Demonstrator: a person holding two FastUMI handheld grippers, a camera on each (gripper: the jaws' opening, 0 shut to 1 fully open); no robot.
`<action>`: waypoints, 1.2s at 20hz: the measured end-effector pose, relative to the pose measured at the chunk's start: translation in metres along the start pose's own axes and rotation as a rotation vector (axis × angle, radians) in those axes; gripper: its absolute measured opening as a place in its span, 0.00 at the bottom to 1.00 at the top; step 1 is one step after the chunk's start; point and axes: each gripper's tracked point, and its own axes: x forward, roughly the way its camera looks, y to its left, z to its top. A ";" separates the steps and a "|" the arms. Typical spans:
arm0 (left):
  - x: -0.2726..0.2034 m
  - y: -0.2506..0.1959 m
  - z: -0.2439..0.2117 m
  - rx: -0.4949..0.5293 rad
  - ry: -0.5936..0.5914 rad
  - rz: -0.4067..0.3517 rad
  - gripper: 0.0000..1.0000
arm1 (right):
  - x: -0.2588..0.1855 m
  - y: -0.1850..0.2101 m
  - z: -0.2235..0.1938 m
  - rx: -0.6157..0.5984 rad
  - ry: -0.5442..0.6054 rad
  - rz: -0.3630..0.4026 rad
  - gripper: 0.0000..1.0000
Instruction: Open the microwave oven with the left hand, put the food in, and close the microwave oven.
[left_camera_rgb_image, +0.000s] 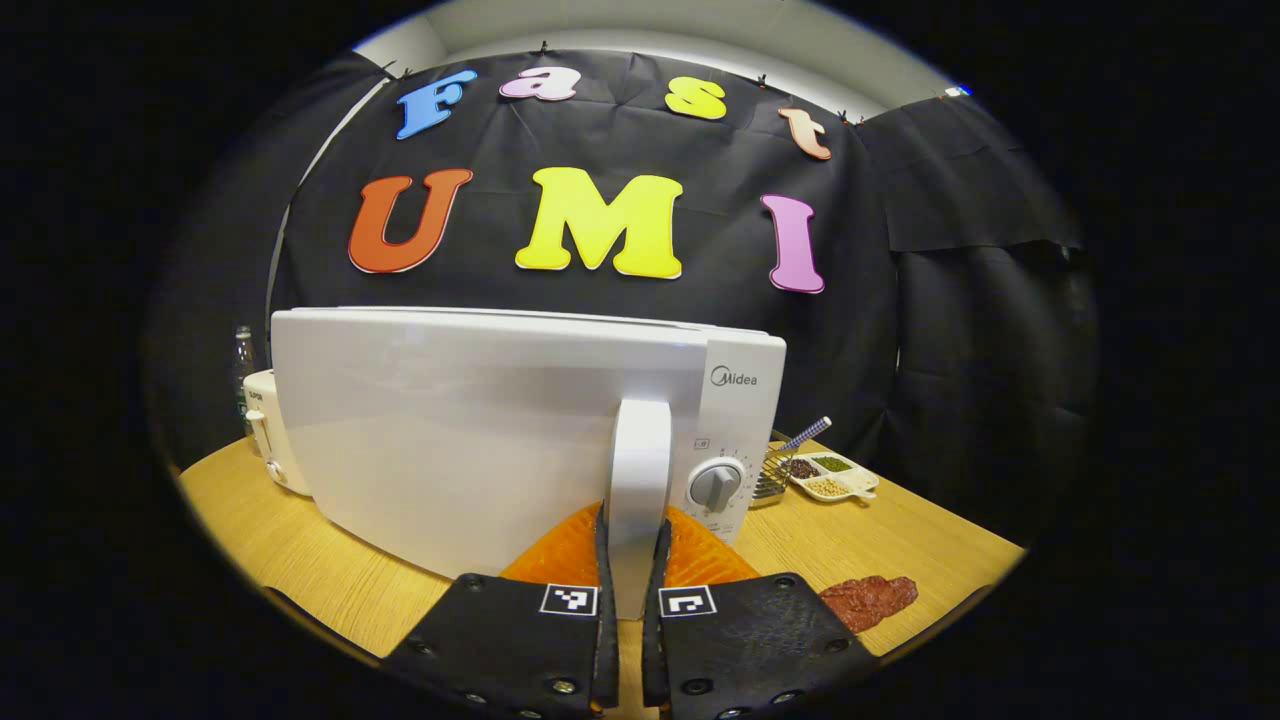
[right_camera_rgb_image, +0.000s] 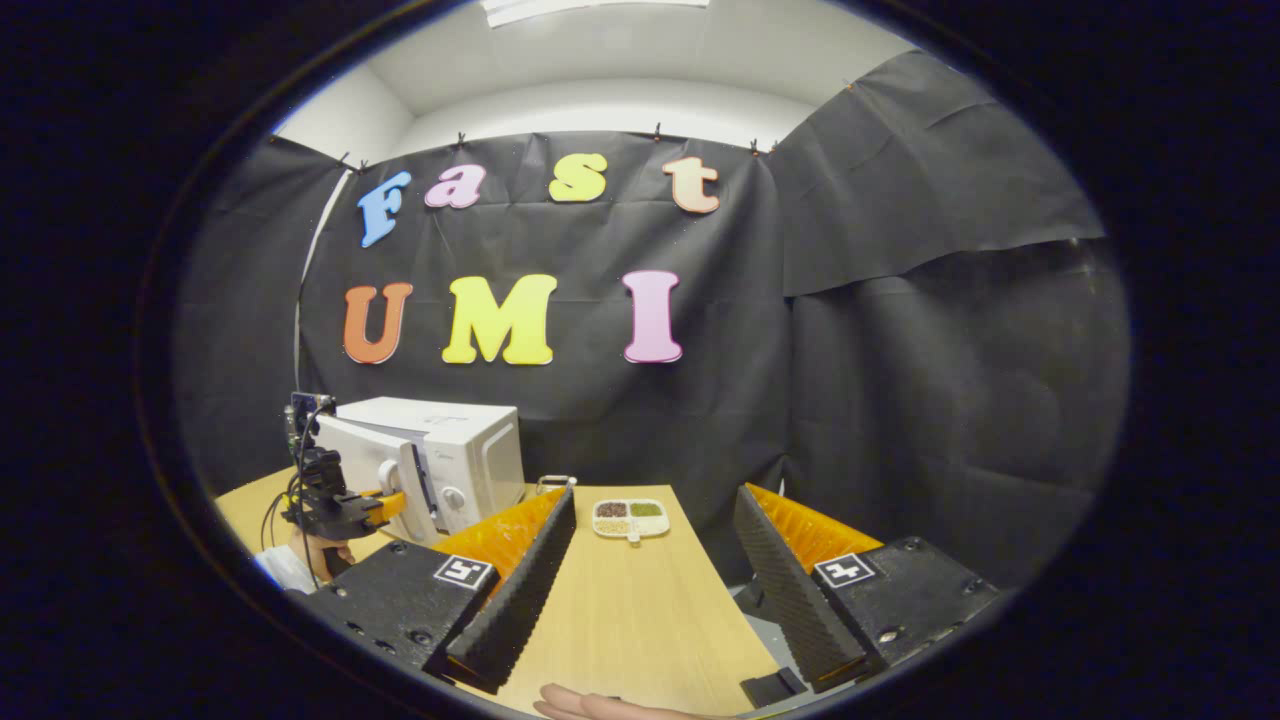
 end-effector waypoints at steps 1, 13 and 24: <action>-0.009 0.002 -0.001 0.010 0.000 -0.008 0.08 | -0.003 0.005 0.000 0.000 -0.003 0.005 1.00; -0.111 0.047 -0.013 0.006 -0.043 0.017 0.11 | -0.037 0.047 -0.036 0.051 0.020 0.053 0.93; -0.267 0.192 -0.038 -0.007 0.016 0.272 0.78 | -0.053 0.076 -0.043 0.018 0.019 0.110 1.00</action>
